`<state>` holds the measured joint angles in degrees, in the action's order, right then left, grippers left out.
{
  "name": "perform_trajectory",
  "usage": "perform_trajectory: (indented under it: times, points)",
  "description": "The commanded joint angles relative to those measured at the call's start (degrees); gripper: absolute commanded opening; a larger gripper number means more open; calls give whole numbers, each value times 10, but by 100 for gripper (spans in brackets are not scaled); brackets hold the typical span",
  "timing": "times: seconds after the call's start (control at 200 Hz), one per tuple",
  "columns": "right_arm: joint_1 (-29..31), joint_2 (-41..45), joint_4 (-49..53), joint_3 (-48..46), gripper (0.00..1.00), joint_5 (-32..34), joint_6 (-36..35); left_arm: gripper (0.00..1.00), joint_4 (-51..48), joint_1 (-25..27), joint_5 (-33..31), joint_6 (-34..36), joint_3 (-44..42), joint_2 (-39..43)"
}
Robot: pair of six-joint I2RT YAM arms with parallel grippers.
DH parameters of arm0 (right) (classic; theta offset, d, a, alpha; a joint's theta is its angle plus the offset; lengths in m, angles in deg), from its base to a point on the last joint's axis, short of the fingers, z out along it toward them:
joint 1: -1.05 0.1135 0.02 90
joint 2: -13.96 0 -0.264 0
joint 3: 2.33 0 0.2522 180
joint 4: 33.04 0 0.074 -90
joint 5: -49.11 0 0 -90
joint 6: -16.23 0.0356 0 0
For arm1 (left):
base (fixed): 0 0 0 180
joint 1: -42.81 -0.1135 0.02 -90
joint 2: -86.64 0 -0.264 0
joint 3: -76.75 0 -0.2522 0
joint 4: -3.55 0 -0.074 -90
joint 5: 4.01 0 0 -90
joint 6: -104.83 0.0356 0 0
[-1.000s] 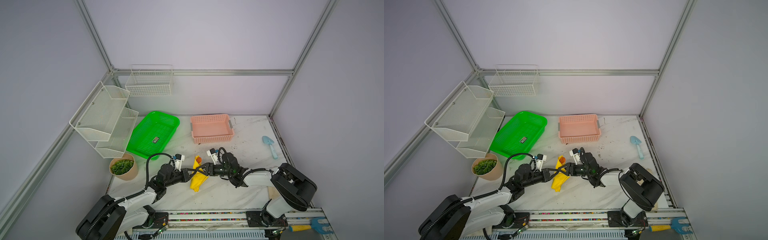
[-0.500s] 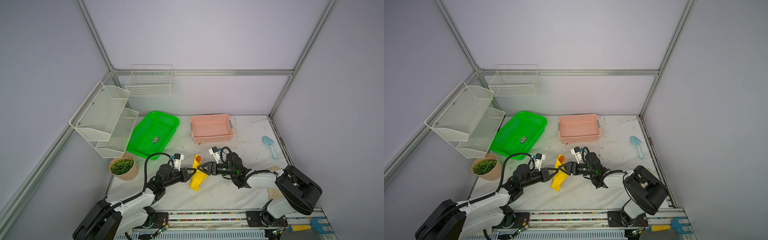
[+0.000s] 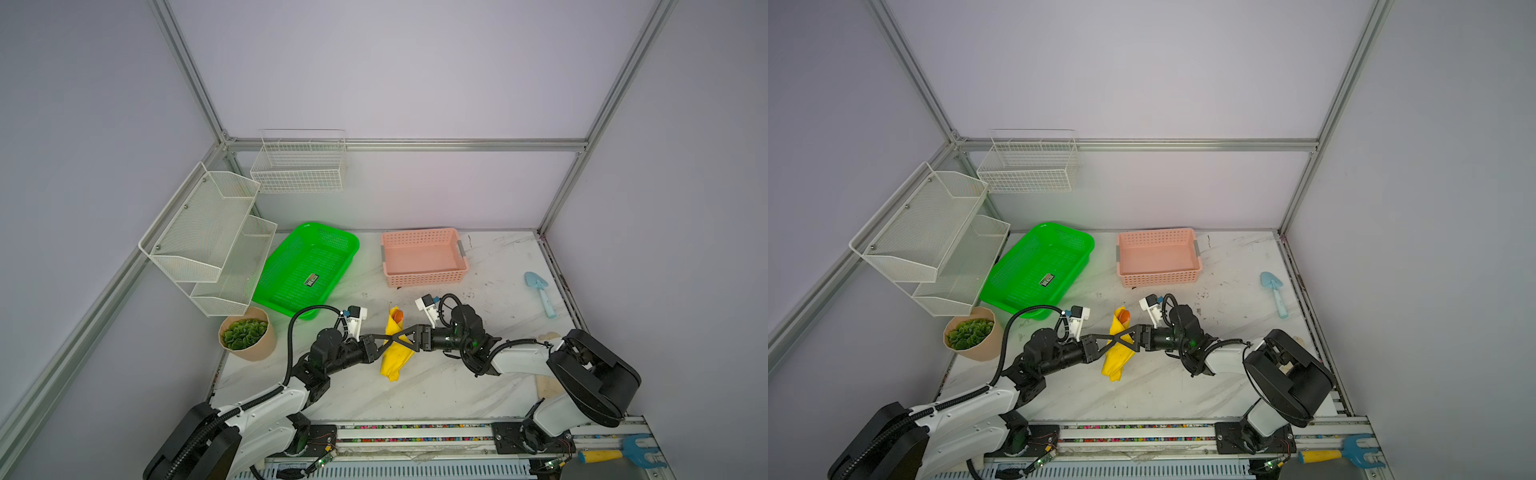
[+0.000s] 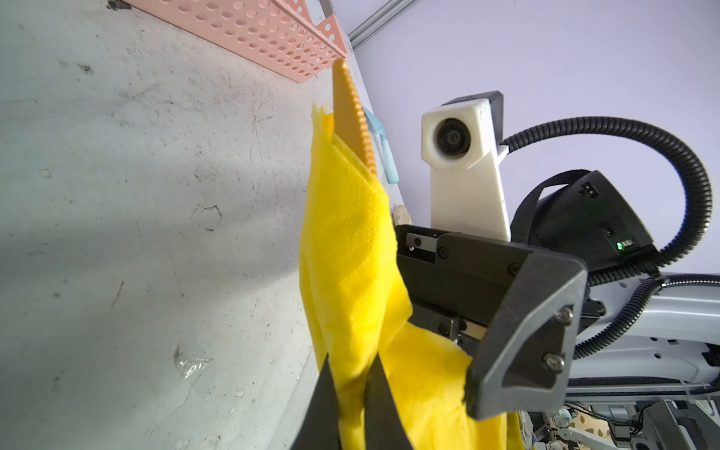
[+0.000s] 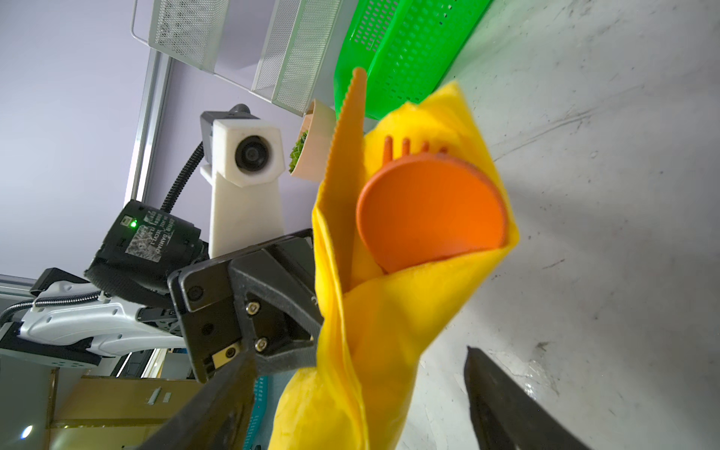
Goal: Place the utensils on the paper napkin and roll it up
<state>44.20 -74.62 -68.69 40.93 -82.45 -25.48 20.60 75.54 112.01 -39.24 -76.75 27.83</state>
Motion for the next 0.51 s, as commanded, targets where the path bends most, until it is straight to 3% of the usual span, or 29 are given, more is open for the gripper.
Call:
perform_trajectory:
  times: [0.0,0.295,0.38,0.5]
  points:
    - [4,-14,-60,14,86,-19,20,7,44,-3,10,-9,-6,4]
    - [6,-21,-128,10,82,-39,53,7,56,-3,14,-14,-7,2]
    - [6,-26,-146,10,74,-42,62,7,60,-3,14,-17,-9,3]
    - [6,-30,-171,6,55,-47,77,6,60,-3,14,-17,-10,6]
